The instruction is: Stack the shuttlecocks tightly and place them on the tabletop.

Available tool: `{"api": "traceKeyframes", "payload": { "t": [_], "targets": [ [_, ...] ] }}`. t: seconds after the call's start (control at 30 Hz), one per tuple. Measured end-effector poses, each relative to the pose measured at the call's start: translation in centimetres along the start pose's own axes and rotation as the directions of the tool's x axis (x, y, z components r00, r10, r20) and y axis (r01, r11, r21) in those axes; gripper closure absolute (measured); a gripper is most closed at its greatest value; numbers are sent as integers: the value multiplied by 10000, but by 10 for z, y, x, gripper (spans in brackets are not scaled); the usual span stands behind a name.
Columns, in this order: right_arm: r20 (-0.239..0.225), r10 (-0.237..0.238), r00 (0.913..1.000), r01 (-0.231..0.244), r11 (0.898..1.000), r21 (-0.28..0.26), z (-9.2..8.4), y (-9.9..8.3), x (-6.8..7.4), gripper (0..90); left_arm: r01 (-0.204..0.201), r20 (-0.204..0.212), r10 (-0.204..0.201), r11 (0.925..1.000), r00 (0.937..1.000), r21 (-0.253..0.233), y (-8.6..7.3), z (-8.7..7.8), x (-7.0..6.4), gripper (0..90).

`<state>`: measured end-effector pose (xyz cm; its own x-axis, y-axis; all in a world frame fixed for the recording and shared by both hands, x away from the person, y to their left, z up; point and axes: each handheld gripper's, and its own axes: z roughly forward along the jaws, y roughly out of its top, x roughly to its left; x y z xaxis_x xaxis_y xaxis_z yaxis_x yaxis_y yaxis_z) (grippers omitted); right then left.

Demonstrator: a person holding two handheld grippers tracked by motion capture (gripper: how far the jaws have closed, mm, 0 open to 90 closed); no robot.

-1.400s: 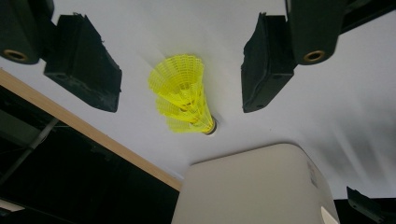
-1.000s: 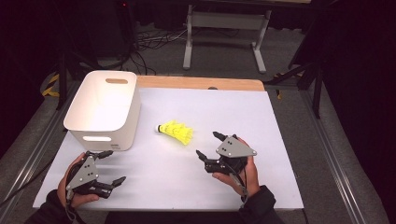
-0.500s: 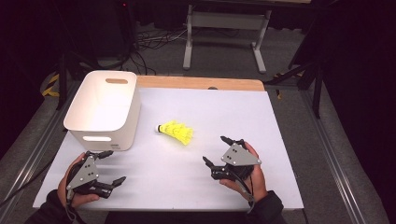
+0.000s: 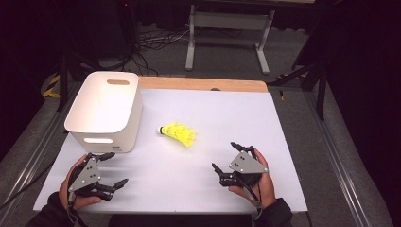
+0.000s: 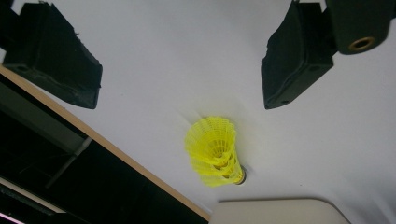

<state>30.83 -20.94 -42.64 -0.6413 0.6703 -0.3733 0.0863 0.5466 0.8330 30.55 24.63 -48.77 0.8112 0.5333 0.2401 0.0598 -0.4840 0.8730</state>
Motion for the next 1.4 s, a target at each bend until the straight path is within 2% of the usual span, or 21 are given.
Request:
{"api": "traceKeyframes", "payload": {
  "t": [0.17,0.27,0.43,0.5,0.67,0.73,0.8,0.87,0.93,1.03,1.27,1.4],
  "targets": [
    [193,-108,9998,105,9998,150,1,-10,2,125,-136,-49,136,9999,9999,20,1,-1,0,66],
    [240,-259,9994,255,9995,187,1,-17,3,118,-54,-11,54,10000,10000,28,0,0,-1,66],
    [289,-143,9995,138,9998,162,0,-28,3,118,-187,-71,188,9998,9998,68,1,1,0,66],
    [347,-118,9993,113,9998,153,-1,-31,2,122,-62,-22,62,10000,10000,37,1,1,0,65],
    [315,157,9994,-159,9999,55,1,-38,-1,124,-132,-79,133,9999,9999,31,0,1,1,65],
    [362,-1,9993,-4,9999,154,1,-45,-1,122,-77,-81,77,10000,9999,10,0,0,2,65],
    [609,-59,9981,43,9996,263,1,-50,-2,117,-15,-63,14,10000,10000,-45,0,0,2,65],
    [528,379,9979,-387,9991,149,0,-55,-6,112,-56,-44,56,10000,10000,-28,0,1,2,65],
    [654,414,9970,-422,9990,111,0,-56,-9,107,-26,-3,26,10000,10000,-32,0,2,2,65],
    [621,466,9970,-475,9988,134,0,-57,-10,94,-118,-33,118,9999,9999,-9,0,2,3,64],
    [561,602,9966,-607,9981,73,3,-53,-11,81,69,40,-68,9999,10000,-90,-1,2,3,64],
    [464,779,9959,-776,9970,-65,4,-50,-13,81,21,23,-21,10000,10000,-34,-3,0,4,64]
  ]
}}
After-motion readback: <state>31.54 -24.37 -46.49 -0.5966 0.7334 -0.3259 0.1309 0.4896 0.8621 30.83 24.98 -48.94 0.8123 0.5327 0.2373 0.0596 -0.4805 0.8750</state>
